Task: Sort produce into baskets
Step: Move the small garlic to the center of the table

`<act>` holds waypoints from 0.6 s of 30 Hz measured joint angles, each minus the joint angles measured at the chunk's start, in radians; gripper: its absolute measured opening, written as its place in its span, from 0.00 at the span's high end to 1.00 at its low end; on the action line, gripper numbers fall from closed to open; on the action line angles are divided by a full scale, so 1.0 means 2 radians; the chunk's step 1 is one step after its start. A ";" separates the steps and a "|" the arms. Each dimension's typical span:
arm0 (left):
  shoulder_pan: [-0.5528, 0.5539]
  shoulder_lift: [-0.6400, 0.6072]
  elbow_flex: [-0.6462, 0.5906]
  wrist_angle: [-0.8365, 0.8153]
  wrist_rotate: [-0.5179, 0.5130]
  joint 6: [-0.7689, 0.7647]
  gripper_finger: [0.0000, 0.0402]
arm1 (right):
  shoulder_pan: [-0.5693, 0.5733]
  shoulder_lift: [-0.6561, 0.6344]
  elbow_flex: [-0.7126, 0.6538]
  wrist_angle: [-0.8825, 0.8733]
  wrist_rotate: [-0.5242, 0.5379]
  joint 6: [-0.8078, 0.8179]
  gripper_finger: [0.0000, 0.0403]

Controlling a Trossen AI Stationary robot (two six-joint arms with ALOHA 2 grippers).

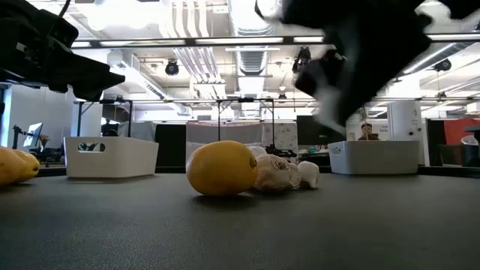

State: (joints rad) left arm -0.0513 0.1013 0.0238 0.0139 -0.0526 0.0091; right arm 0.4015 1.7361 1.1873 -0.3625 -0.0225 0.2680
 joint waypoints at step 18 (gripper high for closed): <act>0.000 0.000 0.000 0.000 0.000 0.000 0.53 | 0.005 0.060 -0.052 0.214 0.114 0.024 0.67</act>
State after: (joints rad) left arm -0.0511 0.1009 0.0238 0.0143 -0.0528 0.0093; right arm 0.4122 1.8565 1.0825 0.0654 0.2047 0.3160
